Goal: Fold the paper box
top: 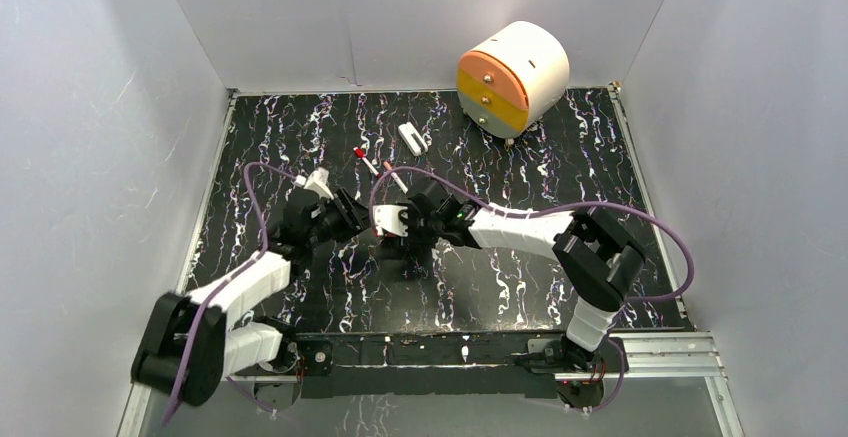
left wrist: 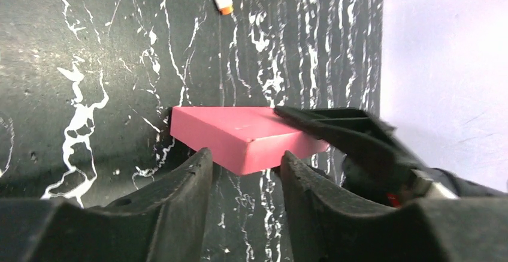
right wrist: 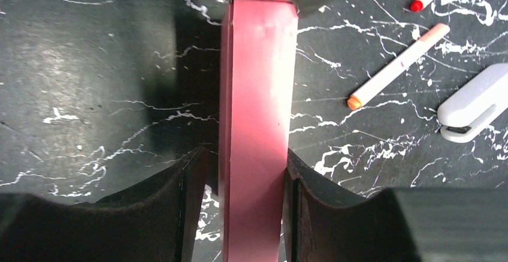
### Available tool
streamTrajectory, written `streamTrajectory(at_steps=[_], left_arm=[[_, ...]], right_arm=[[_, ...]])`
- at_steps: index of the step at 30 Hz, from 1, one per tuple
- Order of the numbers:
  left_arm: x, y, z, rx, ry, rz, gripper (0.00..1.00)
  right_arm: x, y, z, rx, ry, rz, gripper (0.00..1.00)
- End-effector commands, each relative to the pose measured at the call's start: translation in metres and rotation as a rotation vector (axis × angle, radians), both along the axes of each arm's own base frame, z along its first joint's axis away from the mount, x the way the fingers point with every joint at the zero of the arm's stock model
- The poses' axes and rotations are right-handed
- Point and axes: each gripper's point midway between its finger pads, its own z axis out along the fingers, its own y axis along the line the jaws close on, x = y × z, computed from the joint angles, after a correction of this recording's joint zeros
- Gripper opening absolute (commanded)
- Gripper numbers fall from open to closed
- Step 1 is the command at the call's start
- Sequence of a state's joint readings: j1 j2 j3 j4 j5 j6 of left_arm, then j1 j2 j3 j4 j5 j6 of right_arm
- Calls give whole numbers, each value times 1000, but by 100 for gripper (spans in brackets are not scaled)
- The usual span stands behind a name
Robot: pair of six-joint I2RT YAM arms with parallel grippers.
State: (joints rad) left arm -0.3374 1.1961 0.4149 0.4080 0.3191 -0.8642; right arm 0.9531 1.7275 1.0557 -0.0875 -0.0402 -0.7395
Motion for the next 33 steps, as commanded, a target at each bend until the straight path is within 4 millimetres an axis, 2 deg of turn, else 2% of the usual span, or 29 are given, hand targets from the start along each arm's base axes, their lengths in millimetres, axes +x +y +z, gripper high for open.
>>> streamTrajectory(at_steps=[1, 4, 7, 10, 13, 16, 21, 27, 30, 33], left_arm=[[-9, 21, 58, 38, -116, 75, 48], [-25, 49, 97, 99, -207, 161, 55], [-48, 74, 133, 148, -315, 225, 61], [-68, 101, 153, 221, -379, 294, 65], [-84, 119, 161, 293, -419, 318, 68], [-94, 129, 163, 354, -460, 318, 72], [-97, 140, 157, 415, -496, 334, 80], [-99, 147, 158, 432, -541, 367, 85], [-99, 147, 156, 431, -545, 363, 86], [-98, 147, 155, 436, -540, 361, 86]], right_arm=[[-11, 13, 23, 51, -43, 52, 54], [-28, 3, 5, 12, -16, 73, 54], [-45, -10, -22, -49, 25, 92, 54], [-63, -21, -50, -114, 67, 116, 54], [-75, -23, -62, -144, 84, 142, 54], [-83, -4, -48, -110, 59, 183, 54], [-84, 27, -4, -8, -3, 218, 54], [-91, 36, 39, 87, -57, 240, 54], [-92, 33, 46, 101, -64, 239, 54], [-95, 26, 33, 73, -48, 239, 54]])
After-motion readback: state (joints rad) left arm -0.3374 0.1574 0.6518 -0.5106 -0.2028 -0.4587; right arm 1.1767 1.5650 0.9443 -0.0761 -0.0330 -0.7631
